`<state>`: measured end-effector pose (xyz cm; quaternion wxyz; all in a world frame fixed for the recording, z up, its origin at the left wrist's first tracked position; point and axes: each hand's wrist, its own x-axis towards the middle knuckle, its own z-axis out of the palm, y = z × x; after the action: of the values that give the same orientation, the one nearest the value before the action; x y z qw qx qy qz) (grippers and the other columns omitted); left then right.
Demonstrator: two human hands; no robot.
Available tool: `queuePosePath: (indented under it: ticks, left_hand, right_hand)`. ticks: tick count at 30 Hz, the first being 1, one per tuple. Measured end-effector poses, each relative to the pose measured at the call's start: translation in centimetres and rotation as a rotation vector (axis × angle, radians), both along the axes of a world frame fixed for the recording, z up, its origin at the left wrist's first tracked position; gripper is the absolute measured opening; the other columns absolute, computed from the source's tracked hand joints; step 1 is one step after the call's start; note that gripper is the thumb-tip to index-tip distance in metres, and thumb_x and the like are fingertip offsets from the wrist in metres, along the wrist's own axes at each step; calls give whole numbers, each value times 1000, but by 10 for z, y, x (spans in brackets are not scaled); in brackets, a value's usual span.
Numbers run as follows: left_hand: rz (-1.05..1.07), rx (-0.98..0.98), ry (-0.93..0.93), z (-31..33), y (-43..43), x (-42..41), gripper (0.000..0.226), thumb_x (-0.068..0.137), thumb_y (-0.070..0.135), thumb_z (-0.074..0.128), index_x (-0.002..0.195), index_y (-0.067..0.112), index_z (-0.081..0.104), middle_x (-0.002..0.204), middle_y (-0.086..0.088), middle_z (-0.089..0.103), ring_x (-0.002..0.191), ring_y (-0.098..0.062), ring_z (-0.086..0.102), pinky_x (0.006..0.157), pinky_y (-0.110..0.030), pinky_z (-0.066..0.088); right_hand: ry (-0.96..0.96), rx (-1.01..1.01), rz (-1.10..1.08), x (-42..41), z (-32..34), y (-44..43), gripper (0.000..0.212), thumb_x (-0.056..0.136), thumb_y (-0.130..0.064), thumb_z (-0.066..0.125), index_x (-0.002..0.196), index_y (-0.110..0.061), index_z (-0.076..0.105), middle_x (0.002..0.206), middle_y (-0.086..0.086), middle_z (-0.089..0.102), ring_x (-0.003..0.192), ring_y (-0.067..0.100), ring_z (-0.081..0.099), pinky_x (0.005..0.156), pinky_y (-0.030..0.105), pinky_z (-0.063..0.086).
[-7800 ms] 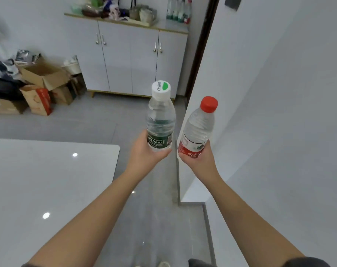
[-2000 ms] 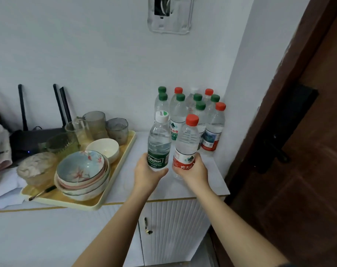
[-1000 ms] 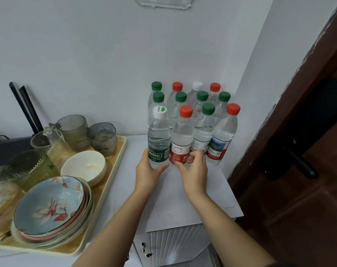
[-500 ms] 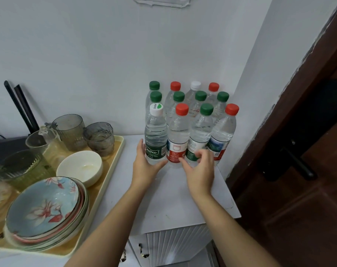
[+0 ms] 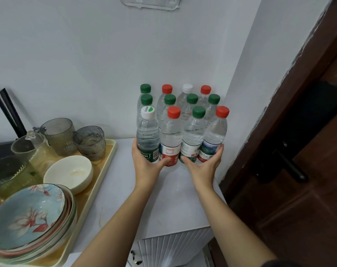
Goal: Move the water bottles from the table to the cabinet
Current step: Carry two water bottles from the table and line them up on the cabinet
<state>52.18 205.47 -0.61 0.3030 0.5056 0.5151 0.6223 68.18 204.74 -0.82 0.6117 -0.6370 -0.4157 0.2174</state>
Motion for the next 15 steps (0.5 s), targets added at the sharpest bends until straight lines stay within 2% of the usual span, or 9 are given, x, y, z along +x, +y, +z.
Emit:
queuePosePath:
  ticks: [2,6,10,11,13,15]
  left_hand:
    - [0,5,5,-2,1,0,113,44,34,96,132,49,27,128,23,41,126,-3,44,108,-35,41]
    - [-12,3,-18,-1,0,1,113,44,36,95,134,43,28,133,11,44,127,-6,46,107,-37,41]
    - [-91,-31,-49,-4,-3,-6,111,56,41,90,143,37,22,143,6,42,129,-3,45,105,-24,41]
    - [-112,-49,-78,-4,-4,-10,107,63,47,83,147,34,18,148,4,39,132,-3,43,106,-24,39]
    - [-126,-80,-152,-1,-1,-18,97,75,62,62,152,26,13,154,-1,32,139,-10,35,113,-33,32]
    - [-125,-97,-206,5,8,-26,89,81,70,44,152,20,21,154,-3,34,141,-16,34,116,-43,27]
  right_hand:
    - [-2,11,3,1,-2,2,136,51,-14,98,155,-14,11,154,14,24,144,26,27,117,48,30]
    - [-19,22,15,2,-3,4,136,50,-13,98,155,-14,12,152,16,26,142,28,29,116,49,31]
    - [40,17,167,23,-3,-2,128,56,-18,96,155,-23,13,154,7,27,142,22,35,116,46,33]
    - [71,28,218,30,0,-3,124,58,-21,94,154,-23,15,155,4,30,141,18,38,116,44,35]
    - [174,53,331,45,11,-1,111,65,-19,86,153,-21,19,152,1,39,135,11,46,112,39,40]
    - [211,16,458,57,21,6,94,73,-5,82,147,-22,26,144,-3,49,126,4,54,105,35,47]
